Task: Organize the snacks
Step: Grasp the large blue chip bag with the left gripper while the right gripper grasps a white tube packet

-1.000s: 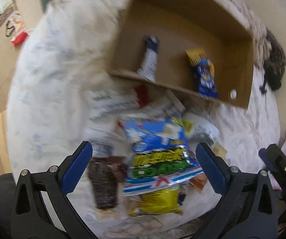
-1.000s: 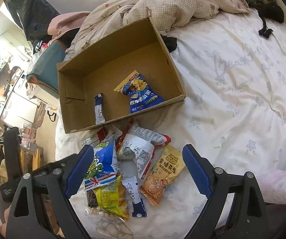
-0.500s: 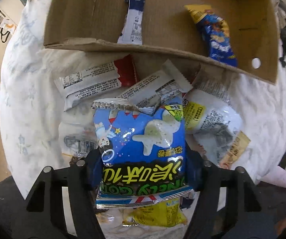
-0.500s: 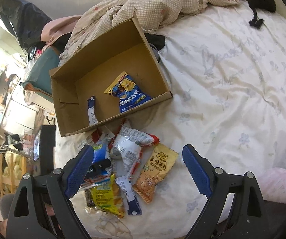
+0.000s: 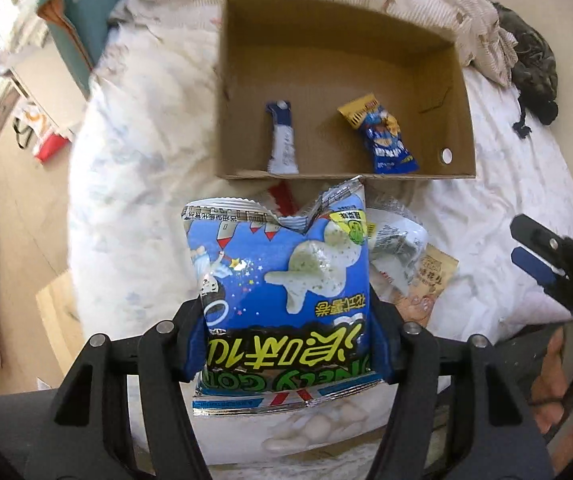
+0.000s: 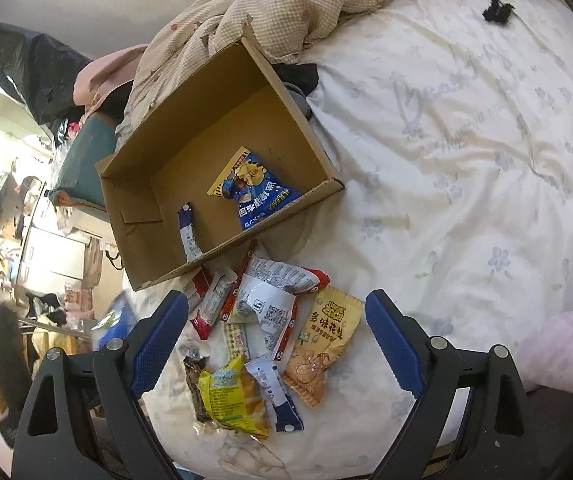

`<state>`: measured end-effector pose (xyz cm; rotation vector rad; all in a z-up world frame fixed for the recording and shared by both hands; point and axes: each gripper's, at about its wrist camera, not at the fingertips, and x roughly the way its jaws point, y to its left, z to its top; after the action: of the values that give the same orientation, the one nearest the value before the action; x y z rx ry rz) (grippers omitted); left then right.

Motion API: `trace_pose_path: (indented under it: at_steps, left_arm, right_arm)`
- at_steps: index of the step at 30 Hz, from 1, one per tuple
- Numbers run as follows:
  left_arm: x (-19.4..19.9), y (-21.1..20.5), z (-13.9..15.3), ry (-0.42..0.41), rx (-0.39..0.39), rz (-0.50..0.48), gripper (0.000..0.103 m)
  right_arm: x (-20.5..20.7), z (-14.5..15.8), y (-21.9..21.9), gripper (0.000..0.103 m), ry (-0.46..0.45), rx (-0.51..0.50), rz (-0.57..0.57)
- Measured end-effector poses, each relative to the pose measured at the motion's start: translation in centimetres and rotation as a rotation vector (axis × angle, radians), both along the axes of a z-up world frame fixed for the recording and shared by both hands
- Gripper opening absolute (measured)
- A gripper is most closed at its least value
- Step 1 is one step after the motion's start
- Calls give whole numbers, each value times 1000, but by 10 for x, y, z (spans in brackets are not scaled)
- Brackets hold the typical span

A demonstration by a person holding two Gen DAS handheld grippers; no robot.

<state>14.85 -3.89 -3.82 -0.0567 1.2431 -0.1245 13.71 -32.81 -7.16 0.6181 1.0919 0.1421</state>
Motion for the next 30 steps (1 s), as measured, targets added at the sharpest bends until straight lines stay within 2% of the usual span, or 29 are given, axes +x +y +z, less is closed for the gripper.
trace_pose_path:
  at_steps: [3,6,12,15,18,22,24,28,30]
  left_arm:
    - [-11,20,5,-22,-2,21,60]
    - [-14,33,-3,-19,-21,41,60]
    - [-17,43,-12,-38,-23,83,60]
    - [-18,42,-9,-61,-29,83,60]
    - [-19,44,-7,-75,-47,88,60]
    - [-18,48,-7,-65,-72,103,60]
    - [-17,51,-9,-50,-95,115,60]
    - [-16,52,-14,-15,-136,123,60]
    - [-15,51,-16,5,-159,120,60]
  right_arm:
    - [0,-2,2,93,11,-4,3]
    - [-1,-5,6,93,30,-21,24]
    - [-9,-23,26,91,120,-56,146]
    - [-16,-41,38,57,201,-108,202]
    - [-19,-59,51,37,278,-79,270]
    - [-21,-76,78,32,340,-120,364]
    - [-22,-81,86,31,352,-114,381]
    - [-15,-88,105,31,353,-173,420]
    - [-11,-96,113,31,373,-160,433]
